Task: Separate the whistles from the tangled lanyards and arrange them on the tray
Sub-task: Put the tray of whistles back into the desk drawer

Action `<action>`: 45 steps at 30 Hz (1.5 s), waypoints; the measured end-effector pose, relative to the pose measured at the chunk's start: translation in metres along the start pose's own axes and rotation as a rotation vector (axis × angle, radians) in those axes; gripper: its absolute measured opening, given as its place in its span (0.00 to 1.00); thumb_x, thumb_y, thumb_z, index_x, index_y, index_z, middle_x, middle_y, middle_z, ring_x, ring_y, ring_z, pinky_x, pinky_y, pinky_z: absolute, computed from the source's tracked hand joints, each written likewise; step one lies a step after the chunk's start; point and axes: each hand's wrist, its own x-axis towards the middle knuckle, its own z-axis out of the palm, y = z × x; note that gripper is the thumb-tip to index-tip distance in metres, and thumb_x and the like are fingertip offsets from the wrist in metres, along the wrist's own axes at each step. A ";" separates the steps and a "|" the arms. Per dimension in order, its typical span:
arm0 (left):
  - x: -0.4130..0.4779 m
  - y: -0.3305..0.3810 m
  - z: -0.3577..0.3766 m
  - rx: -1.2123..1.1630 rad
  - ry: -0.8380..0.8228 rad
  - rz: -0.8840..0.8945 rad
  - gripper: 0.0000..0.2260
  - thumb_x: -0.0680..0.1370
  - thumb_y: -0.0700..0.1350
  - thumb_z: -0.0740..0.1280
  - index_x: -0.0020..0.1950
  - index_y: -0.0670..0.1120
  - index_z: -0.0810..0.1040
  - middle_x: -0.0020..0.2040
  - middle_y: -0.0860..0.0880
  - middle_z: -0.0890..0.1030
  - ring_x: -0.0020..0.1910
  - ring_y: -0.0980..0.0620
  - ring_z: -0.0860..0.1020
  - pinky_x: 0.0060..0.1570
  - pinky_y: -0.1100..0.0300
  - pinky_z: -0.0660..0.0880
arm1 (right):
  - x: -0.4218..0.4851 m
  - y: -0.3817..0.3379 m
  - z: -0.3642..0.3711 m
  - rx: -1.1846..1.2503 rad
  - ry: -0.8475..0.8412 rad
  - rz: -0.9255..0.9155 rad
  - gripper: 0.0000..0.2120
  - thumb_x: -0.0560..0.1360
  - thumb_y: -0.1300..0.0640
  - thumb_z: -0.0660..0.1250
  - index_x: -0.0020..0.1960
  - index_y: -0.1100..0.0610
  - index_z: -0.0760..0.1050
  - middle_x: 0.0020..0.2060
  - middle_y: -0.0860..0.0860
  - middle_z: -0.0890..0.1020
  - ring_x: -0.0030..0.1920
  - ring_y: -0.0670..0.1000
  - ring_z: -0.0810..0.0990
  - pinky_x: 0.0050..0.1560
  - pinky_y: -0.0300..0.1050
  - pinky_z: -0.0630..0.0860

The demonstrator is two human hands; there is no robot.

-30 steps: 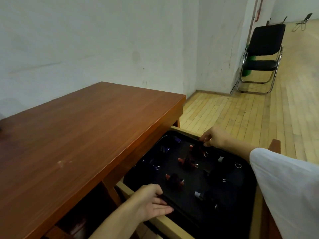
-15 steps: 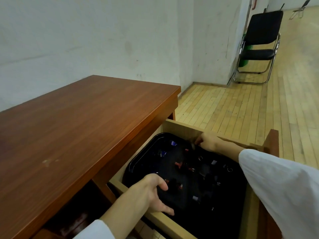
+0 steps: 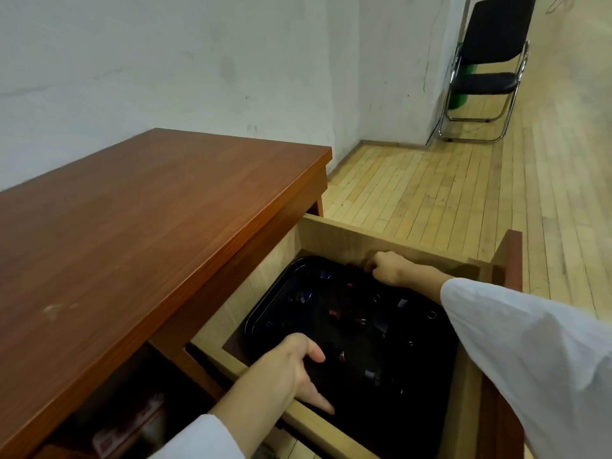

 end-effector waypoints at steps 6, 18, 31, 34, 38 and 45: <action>-0.002 -0.005 -0.003 0.005 -0.009 0.061 0.37 0.74 0.30 0.59 0.77 0.47 0.45 0.76 0.35 0.45 0.72 0.28 0.49 0.66 0.29 0.51 | -0.006 -0.002 0.004 0.000 -0.035 0.027 0.14 0.74 0.63 0.57 0.58 0.60 0.74 0.54 0.58 0.78 0.52 0.57 0.77 0.51 0.49 0.75; -0.065 -0.028 0.049 0.280 0.017 0.467 0.14 0.71 0.30 0.60 0.56 0.37 0.72 0.59 0.36 0.72 0.63 0.36 0.71 0.64 0.45 0.69 | -0.104 -0.011 -0.047 0.359 -0.020 -0.002 0.15 0.77 0.58 0.61 0.63 0.58 0.71 0.56 0.54 0.78 0.52 0.52 0.79 0.50 0.44 0.78; -0.071 -0.123 0.130 1.520 -0.015 1.435 0.26 0.75 0.44 0.67 0.72 0.49 0.65 0.72 0.48 0.65 0.68 0.49 0.67 0.63 0.59 0.67 | -0.259 0.039 0.040 1.087 0.601 0.336 0.10 0.79 0.58 0.58 0.40 0.57 0.69 0.33 0.54 0.77 0.36 0.56 0.79 0.39 0.53 0.79; -0.076 -0.123 0.126 1.569 0.044 1.530 0.25 0.75 0.44 0.66 0.71 0.48 0.67 0.71 0.47 0.67 0.69 0.48 0.67 0.64 0.55 0.67 | -0.250 0.036 0.058 1.049 0.599 0.361 0.08 0.80 0.56 0.57 0.47 0.61 0.70 0.36 0.56 0.78 0.34 0.54 0.79 0.30 0.46 0.77; -0.083 -0.111 0.113 1.610 0.108 1.588 0.21 0.75 0.45 0.65 0.69 0.48 0.70 0.67 0.47 0.72 0.65 0.49 0.70 0.59 0.54 0.70 | -0.234 0.021 0.055 1.011 0.575 0.329 0.06 0.80 0.57 0.56 0.45 0.57 0.68 0.38 0.56 0.79 0.36 0.55 0.80 0.32 0.50 0.79; -0.076 -0.068 0.072 1.713 0.302 1.579 0.24 0.77 0.49 0.62 0.73 0.55 0.63 0.69 0.51 0.68 0.65 0.51 0.69 0.60 0.54 0.71 | -0.181 -0.019 0.063 1.011 0.450 0.277 0.11 0.79 0.54 0.56 0.57 0.59 0.66 0.45 0.57 0.80 0.36 0.56 0.82 0.25 0.43 0.78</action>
